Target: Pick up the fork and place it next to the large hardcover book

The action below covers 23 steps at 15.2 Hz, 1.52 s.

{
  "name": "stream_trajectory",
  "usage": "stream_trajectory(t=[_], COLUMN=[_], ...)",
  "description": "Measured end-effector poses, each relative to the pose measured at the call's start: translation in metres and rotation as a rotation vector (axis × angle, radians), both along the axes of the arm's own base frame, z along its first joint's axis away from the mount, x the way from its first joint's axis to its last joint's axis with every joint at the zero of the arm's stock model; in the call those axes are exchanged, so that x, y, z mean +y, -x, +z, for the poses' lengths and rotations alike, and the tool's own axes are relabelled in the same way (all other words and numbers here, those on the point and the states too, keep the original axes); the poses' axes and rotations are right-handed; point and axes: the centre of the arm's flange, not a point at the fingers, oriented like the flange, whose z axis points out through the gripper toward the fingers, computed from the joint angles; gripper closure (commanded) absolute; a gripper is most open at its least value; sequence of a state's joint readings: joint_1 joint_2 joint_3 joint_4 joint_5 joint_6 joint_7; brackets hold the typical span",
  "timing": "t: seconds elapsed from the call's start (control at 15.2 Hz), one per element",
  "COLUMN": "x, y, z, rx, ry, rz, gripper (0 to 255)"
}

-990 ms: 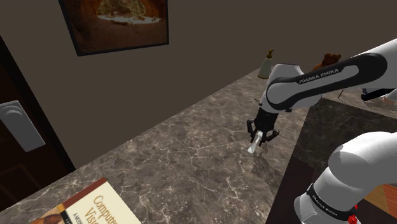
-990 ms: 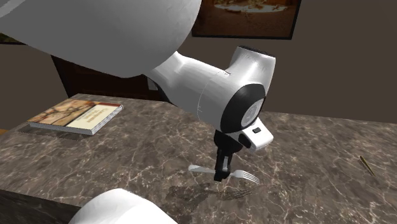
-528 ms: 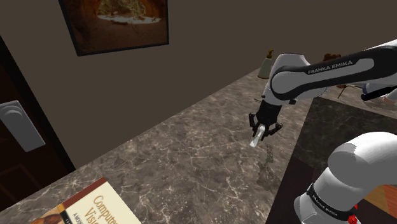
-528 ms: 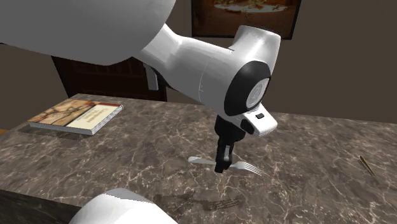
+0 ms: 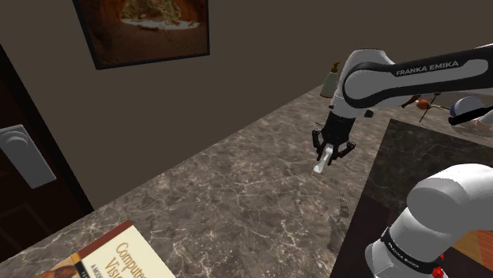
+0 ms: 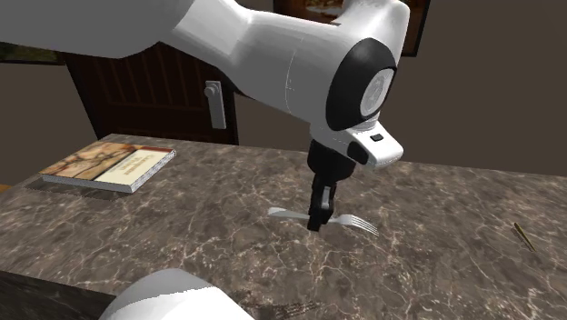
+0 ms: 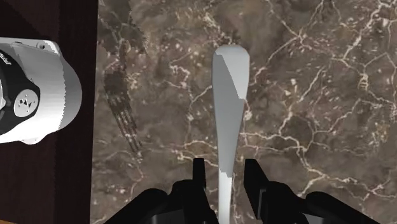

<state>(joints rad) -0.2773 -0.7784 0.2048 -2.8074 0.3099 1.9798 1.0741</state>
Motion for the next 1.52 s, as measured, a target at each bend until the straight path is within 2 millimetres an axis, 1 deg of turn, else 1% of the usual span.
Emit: stream_trajectory(t=[0.07,0.13,0.33,0.53,0.59,0.73,0.79,0.92,1.12,1.25,1.39,1.52], x=[0.0,0.007,0.04,0.079,0.09,0.119,0.13,0.157,0.197,0.219,0.244,0.273], y=[0.0,0.001,0.005,0.011,0.017,0.022,0.022,0.03,0.033,0.038,0.045,0.052], z=[0.003,0.004,0.005,0.006,0.008,0.005,0.007,0.007,0.008,0.006,0.009,0.006], rx=[0.0,0.0,0.0,0.0,0.0,0.0,0.0,0.0,0.0,0.0,0.0,0.0], ry=[0.0,0.0,0.0,0.001,0.001,0.001,0.001,0.001,0.001,0.001,0.001,0.002], rz=[0.0,0.001,0.001,0.002,0.002,0.002,0.001,0.001,0.002,0.001,0.001,0.001], gripper=[255,255,255,255,255,255,255,255,255,255,255,255])
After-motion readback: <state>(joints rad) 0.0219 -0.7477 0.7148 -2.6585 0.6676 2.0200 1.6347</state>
